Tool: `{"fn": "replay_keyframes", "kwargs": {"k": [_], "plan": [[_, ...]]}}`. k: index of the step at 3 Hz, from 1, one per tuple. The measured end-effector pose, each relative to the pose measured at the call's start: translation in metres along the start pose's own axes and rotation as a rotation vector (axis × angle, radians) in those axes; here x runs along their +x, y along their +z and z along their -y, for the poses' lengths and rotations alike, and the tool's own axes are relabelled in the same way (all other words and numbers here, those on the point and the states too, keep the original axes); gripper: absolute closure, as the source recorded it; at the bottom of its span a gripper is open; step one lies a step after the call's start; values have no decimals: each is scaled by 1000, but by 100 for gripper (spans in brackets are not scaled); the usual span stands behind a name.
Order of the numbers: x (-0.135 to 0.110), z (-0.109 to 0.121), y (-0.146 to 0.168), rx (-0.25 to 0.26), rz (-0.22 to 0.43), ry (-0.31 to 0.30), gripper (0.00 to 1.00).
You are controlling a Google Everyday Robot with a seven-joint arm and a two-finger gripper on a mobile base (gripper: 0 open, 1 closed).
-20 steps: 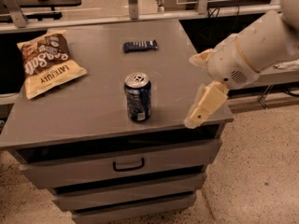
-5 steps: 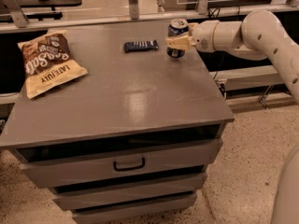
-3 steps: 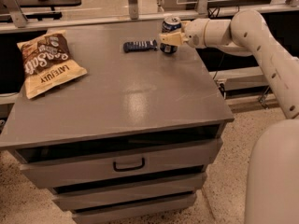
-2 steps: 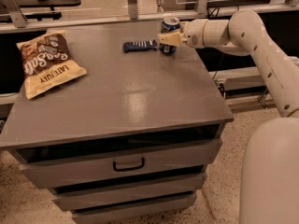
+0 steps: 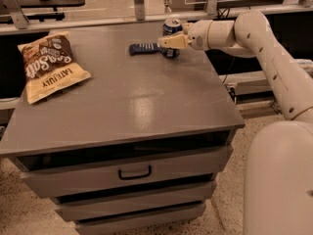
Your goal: Move pepsi can near rxbar blueberry
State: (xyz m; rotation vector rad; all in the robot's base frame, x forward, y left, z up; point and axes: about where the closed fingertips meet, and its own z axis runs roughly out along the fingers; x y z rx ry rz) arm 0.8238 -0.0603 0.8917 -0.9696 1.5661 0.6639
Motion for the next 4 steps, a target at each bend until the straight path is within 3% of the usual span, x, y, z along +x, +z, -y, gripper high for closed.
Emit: {"fn": "replay_keyframes", "kwargs": {"k": [1,2,3,4], "plan": [[1,-5,5,-19,5,4,0],[-2,-5,-10,1,4,-14,0],[-13,-11,-56,59,-4,-63,0],[-26,-39,-113,103,-19,-119,0]]}}
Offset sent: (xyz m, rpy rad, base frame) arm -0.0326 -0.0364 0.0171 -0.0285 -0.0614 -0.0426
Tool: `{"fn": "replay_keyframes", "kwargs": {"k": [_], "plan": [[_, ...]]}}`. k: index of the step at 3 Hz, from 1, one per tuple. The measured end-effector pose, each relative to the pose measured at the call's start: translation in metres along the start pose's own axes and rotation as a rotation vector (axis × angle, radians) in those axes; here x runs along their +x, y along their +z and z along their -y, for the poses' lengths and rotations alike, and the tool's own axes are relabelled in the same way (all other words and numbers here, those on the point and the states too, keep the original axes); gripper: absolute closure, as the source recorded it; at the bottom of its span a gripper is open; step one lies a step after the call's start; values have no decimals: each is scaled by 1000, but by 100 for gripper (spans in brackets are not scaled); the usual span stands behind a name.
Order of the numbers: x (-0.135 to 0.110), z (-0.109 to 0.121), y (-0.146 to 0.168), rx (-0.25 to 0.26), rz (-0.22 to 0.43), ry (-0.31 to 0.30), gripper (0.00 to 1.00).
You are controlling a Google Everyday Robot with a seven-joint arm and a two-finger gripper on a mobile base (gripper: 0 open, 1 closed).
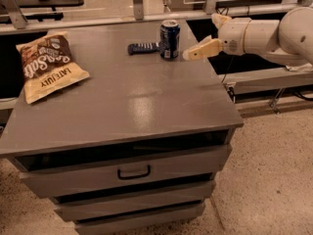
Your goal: Move pepsi can near rxbar blueberry
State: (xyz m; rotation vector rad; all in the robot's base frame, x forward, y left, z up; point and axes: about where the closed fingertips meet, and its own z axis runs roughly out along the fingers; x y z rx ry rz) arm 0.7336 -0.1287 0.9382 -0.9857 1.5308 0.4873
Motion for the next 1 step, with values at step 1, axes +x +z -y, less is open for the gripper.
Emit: {"fn": "replay_keyframes", "kwargs": {"k": [1], "plan": [[7,-7,-8,-3,-15,6,0]]}}
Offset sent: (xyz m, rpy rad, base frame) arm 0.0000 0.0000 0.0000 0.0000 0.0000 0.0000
